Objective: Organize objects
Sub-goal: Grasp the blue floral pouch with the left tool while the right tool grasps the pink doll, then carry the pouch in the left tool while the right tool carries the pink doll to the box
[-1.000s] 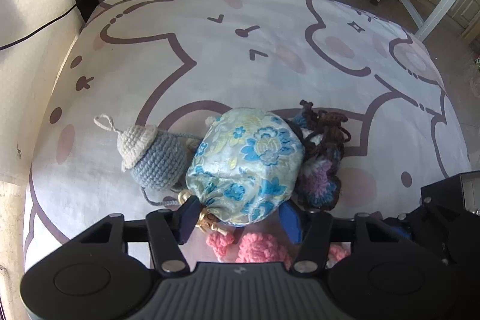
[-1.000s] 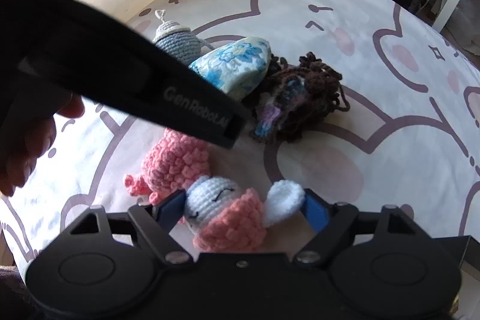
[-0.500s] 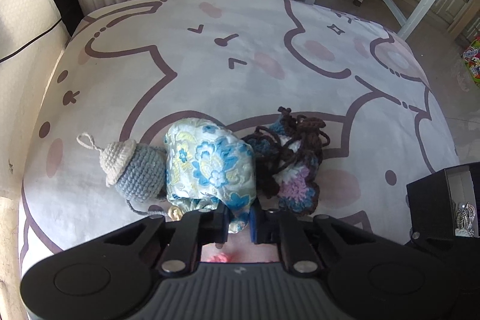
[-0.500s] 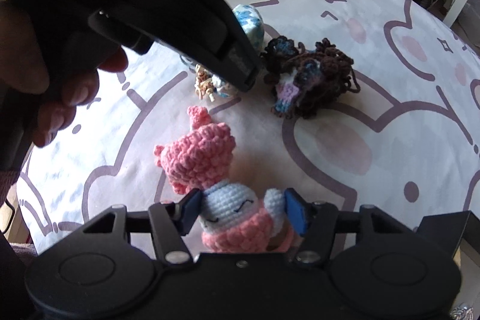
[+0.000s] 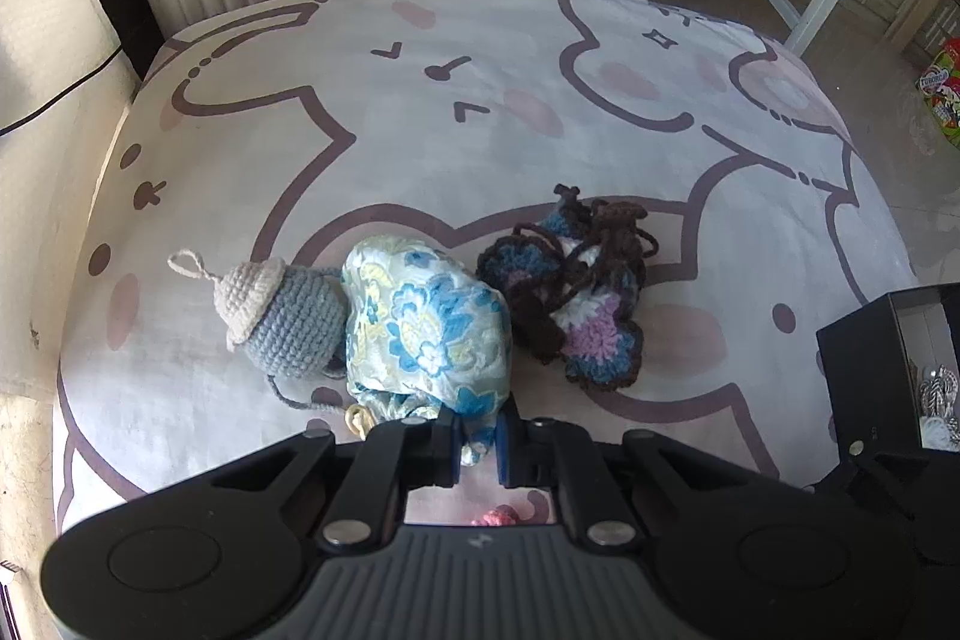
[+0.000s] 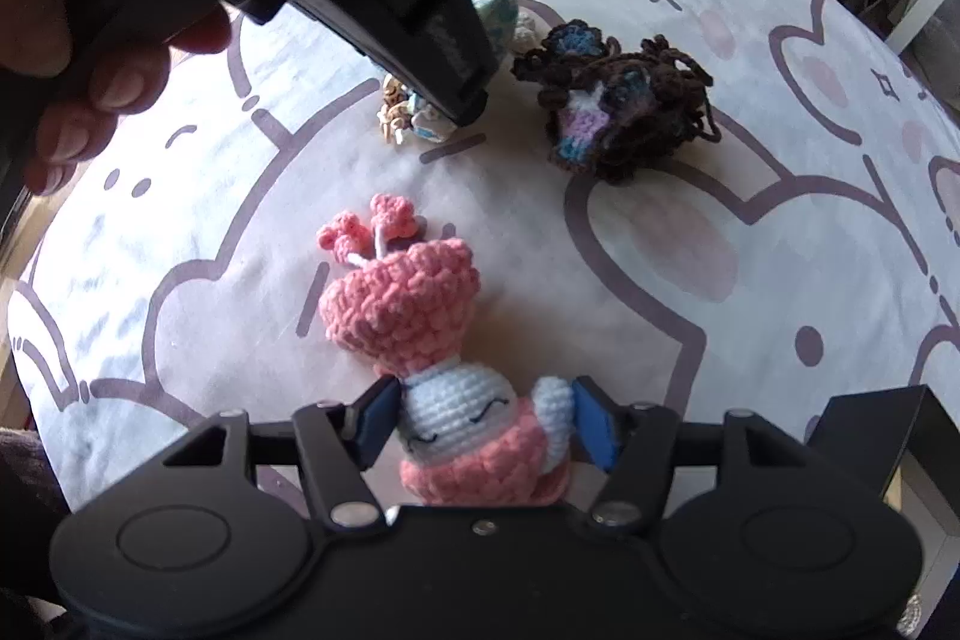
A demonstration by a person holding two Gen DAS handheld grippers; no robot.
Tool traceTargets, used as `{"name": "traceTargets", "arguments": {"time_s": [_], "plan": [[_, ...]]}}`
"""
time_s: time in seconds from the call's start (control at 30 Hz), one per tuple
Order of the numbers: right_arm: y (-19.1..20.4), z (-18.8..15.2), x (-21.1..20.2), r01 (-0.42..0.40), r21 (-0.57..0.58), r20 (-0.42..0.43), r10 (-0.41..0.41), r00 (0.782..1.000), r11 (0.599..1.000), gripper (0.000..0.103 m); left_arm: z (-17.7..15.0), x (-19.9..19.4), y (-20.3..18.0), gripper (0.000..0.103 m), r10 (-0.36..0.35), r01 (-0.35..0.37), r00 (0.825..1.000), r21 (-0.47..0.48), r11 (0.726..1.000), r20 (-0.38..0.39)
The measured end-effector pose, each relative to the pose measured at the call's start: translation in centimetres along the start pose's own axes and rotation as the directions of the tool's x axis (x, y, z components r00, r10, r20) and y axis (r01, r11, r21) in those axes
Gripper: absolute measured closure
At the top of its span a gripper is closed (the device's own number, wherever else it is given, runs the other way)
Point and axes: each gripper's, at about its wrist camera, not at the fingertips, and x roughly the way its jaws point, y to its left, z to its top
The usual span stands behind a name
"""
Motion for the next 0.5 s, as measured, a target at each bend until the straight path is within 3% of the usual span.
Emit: {"name": "traceTargets", "arguments": {"time_s": [0.17, 0.23, 0.3, 0.43, 0.5], "plan": [[0.5, -0.2, 0.5, 0.028, -0.026, -0.006, -0.028, 1.000, 0.999, 0.038, 0.4, 0.4, -0.2, 0.089, 0.008, -0.008, 1.000, -0.018, 1.000, -0.007], [0.6, -0.2, 0.9, 0.037, -0.022, -0.008, -0.037, 0.999, 0.999, 0.038, 0.5, 1.0, -0.2, 0.083, 0.009, -0.010, 1.000, -0.026, 1.000, -0.020], [0.9, -0.2, 1.6, 0.065, -0.031, -0.019, -0.066, 0.998, 0.997, 0.039, 0.4, 1.4, -0.4, 0.085, 0.012, -0.013, 1.000, -0.021, 1.000, -0.027], [1.3, -0.5, 1.9, 0.111, 0.006, -0.019, -0.111, 0.994, 0.994, 0.043, 0.3, 0.2, -0.8, 0.095, 0.045, -0.039, 0.998, 0.115, 0.993, -0.047], [1.6, -0.5, 1.5, 0.112, -0.036, -0.039, -0.114, 0.993, 0.993, 0.044, 0.0, -0.7, 0.0, 0.095, 0.051, -0.043, 0.998, 0.156, 0.987, -0.049]]}}
